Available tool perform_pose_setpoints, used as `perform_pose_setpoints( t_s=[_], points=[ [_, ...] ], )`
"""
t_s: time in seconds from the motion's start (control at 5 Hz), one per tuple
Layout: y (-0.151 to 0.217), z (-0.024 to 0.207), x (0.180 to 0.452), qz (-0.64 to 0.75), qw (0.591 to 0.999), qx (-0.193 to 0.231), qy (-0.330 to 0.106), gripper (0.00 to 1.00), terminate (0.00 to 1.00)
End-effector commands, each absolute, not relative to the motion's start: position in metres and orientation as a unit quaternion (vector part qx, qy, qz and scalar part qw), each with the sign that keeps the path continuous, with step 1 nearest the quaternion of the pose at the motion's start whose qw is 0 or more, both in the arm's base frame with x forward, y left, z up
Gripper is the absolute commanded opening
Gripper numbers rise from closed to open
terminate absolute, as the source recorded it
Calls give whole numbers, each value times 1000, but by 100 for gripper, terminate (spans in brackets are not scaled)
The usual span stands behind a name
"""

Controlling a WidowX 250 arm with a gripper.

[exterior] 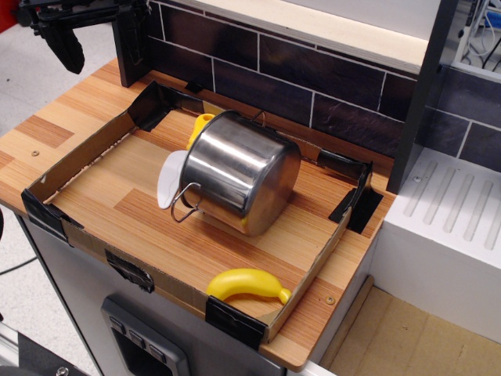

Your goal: Upright metal pot

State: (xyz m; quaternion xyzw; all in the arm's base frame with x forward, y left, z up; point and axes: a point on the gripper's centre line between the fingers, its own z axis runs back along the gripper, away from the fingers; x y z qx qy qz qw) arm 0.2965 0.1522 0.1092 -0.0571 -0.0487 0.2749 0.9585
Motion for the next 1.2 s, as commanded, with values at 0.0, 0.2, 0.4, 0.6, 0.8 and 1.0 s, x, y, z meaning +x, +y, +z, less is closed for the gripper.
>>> perform_pose_setpoints(
  t_s=[0.0, 0.2, 0.4, 0.6, 0.8, 1.0],
  points=[
    [152, 109, 297, 275, 959, -57, -49, 100, 0],
    [130, 120, 302, 282, 955, -79, -47, 100, 0],
    [110, 132, 308, 266, 953, -135, -47, 100, 0],
    [94, 143, 314, 239, 952, -184, -44, 100, 0],
    [75, 142, 320, 224, 945, -237, -11, 100, 0],
    [54, 116, 329, 240, 932, -269, 28, 100, 0]
  ],
)
